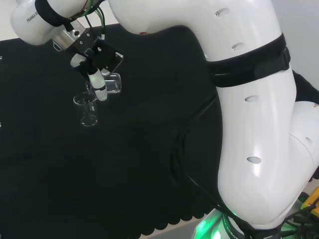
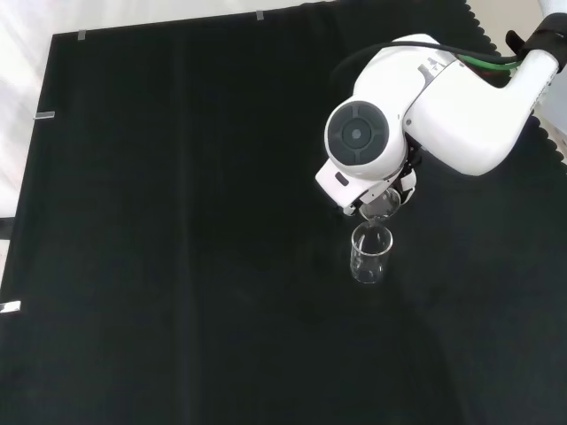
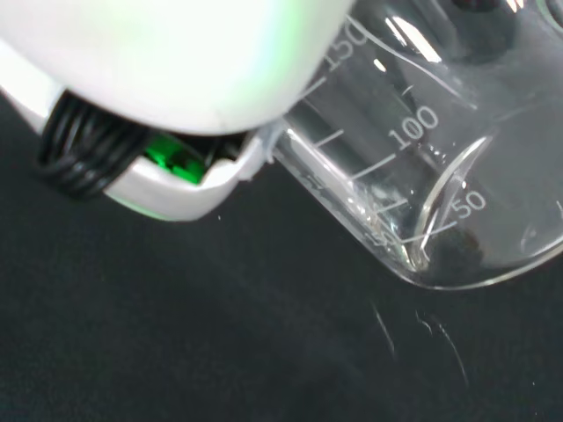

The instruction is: Pour the water from the handheld beaker into the one on the table.

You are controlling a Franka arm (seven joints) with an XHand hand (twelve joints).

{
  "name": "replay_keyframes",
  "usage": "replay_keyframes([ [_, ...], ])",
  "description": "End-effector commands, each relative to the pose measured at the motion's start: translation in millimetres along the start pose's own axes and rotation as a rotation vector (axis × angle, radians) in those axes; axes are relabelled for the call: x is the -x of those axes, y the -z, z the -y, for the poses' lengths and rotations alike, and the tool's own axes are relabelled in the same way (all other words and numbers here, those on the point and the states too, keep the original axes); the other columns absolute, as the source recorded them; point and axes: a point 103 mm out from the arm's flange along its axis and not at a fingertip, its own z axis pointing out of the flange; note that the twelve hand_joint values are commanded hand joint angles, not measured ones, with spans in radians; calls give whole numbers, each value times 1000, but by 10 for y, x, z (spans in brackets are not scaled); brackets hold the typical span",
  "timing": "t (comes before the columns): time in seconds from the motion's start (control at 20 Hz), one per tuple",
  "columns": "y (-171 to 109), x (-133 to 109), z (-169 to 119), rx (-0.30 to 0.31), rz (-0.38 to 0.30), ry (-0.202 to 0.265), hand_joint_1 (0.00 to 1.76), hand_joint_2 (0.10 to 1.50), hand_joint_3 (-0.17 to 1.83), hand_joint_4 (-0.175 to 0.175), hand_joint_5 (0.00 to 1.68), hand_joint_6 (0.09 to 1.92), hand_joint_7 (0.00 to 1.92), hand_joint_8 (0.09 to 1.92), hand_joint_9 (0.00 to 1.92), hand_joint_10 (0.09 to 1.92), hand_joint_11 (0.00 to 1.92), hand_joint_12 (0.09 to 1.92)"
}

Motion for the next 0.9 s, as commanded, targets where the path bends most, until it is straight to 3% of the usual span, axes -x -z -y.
replay_keyframes([
  [0.05,-3,21,9,-10,11,-3,1440,549,708,-175,1410,395,1436,488,1597,87,1352,697],
  [0.9,167,-140,-18,-44,80,-11,1440,549,708,-175,1410,397,1436,490,1597,87,1353,696],
])
